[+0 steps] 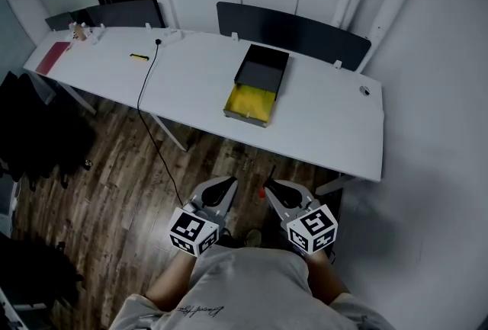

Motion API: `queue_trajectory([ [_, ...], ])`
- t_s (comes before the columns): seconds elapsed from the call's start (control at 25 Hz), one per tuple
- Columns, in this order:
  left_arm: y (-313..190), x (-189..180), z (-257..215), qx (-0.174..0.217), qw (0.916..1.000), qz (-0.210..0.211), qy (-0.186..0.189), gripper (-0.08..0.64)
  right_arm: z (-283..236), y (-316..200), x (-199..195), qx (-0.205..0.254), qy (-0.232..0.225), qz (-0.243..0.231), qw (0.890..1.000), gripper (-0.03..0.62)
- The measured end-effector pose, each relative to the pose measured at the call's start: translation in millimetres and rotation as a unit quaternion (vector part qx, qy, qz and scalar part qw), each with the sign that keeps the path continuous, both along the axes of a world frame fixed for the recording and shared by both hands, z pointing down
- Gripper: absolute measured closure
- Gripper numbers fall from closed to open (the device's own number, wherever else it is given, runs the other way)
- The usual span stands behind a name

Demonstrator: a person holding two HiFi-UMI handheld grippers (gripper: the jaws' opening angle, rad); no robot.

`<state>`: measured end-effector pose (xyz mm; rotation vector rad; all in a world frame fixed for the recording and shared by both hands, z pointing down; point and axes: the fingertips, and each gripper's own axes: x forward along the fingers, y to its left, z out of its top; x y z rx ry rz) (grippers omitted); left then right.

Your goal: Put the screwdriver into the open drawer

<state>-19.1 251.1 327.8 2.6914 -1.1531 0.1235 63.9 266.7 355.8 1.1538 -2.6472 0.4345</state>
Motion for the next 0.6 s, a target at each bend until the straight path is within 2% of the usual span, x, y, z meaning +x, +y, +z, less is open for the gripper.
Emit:
queue_trajectory([
  [0.6,5.2,6.5,0.7,0.006,0.9999,-0.016,0.000,0.560,4.5,3.9,6.1,0.004,0.004,-0.017,1.000,0.520],
])
